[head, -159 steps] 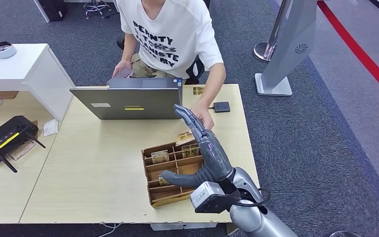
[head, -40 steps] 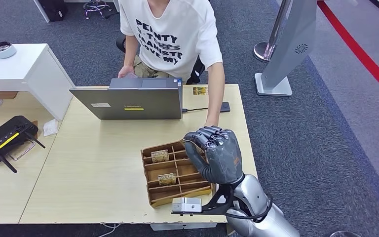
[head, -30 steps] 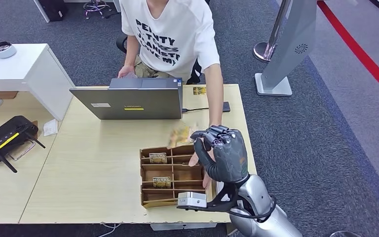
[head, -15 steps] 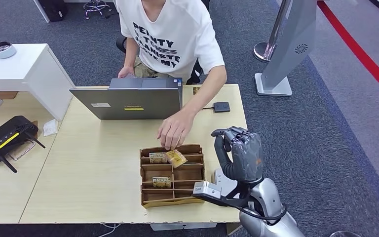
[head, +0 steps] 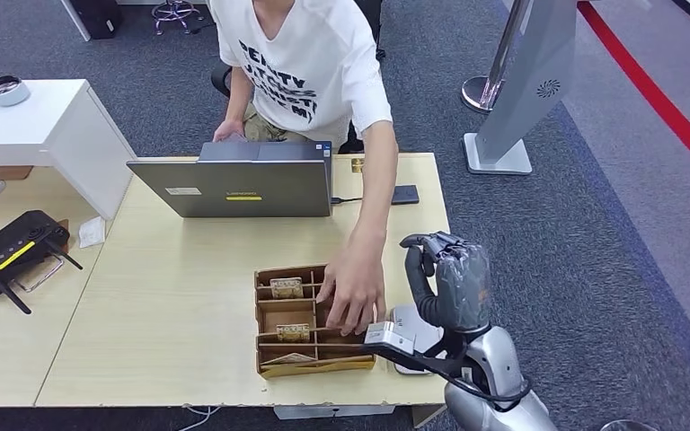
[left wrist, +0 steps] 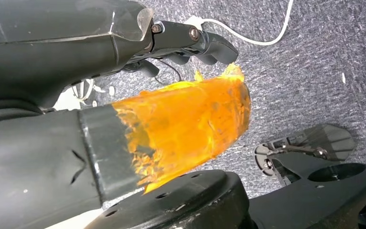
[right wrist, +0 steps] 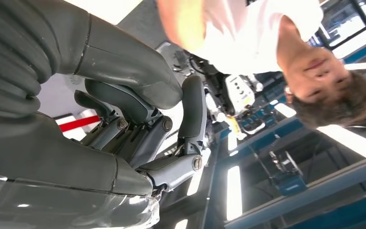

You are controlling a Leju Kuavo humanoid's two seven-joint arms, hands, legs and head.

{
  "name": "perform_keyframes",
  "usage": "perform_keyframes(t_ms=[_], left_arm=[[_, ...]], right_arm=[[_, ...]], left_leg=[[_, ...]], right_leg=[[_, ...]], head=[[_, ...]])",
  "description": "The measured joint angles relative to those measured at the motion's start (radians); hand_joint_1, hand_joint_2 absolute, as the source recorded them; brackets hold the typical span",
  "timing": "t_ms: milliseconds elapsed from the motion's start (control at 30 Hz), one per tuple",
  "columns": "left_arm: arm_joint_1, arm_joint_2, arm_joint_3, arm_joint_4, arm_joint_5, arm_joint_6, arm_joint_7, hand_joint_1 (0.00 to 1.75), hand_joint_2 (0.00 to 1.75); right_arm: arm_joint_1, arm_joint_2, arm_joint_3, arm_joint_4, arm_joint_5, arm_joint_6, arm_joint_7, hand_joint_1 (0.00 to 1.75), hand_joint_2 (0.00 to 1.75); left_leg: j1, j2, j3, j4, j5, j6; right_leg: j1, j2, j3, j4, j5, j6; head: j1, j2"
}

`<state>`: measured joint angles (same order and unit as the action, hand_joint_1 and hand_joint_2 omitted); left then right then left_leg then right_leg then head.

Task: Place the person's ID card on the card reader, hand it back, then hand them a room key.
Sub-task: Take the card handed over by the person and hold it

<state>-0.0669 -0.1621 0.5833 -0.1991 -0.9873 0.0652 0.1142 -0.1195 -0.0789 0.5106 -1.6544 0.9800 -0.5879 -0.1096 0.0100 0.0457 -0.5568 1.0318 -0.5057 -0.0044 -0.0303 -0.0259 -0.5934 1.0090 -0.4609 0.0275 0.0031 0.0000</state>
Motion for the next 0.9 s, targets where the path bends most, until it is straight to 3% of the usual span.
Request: perform_keyframes(t_ms=[300, 333, 433, 467, 900], left_arm=[[0.001, 0.000, 0.012, 0.000, -0.001, 0.002, -0.002, 0.00, 0.00], [0.001, 0.000, 0.013, 0.000, -0.001, 0.002, -0.002, 0.00, 0.00], [0.001, 0.000, 0.017, 0.000, -0.004, 0.002, -0.002, 0.00, 0.00], [0.001, 0.000, 0.017, 0.000, -0.004, 0.002, -0.002, 0.00, 0.00], [0.001, 0.000, 0.018, 0.000, -0.009, 0.003, -0.003, 0.00, 0.00]], right_arm=[[0.049, -0.004, -0.086, 0.018, -0.020, 0.007, 0.012, 1.75, 1.75], [0.055, -0.004, -0.097, 0.021, -0.020, 0.010, 0.012, 1.40, 1.75], [0.070, -0.004, -0.122, 0.029, -0.017, 0.022, 0.007, 0.10, 1.75], [0.074, -0.004, -0.127, 0.031, -0.016, 0.028, 0.005, 0.00, 1.75], [0.085, -0.004, -0.140, 0.053, -0.031, 0.045, -0.002, 0.00, 1.75]], left_leg=[[0.000, 0.000, 0.000, 0.000, 0.000, 0.000], [0.000, 0.000, 0.000, 0.000, 0.000, 0.000], [0.000, 0.000, 0.000, 0.000, 0.000, 0.000], [0.000, 0.000, 0.000, 0.000, 0.000, 0.000], [0.000, 0.000, 0.000, 0.000, 0.000, 0.001]], right_leg=[[0.000, 0.000, 0.000, 0.000, 0.000, 0.000], [0.000, 0.000, 0.000, 0.000, 0.000, 0.000], [0.000, 0.000, 0.000, 0.000, 0.000, 0.000], [0.000, 0.000, 0.000, 0.000, 0.000, 0.000], [0.000, 0.000, 0.000, 0.000, 0.000, 0.000]], head=[[0.000, 0.000], [0.000, 0.000], [0.000, 0.000], [0.000, 0.000], [0.000, 0.000]])
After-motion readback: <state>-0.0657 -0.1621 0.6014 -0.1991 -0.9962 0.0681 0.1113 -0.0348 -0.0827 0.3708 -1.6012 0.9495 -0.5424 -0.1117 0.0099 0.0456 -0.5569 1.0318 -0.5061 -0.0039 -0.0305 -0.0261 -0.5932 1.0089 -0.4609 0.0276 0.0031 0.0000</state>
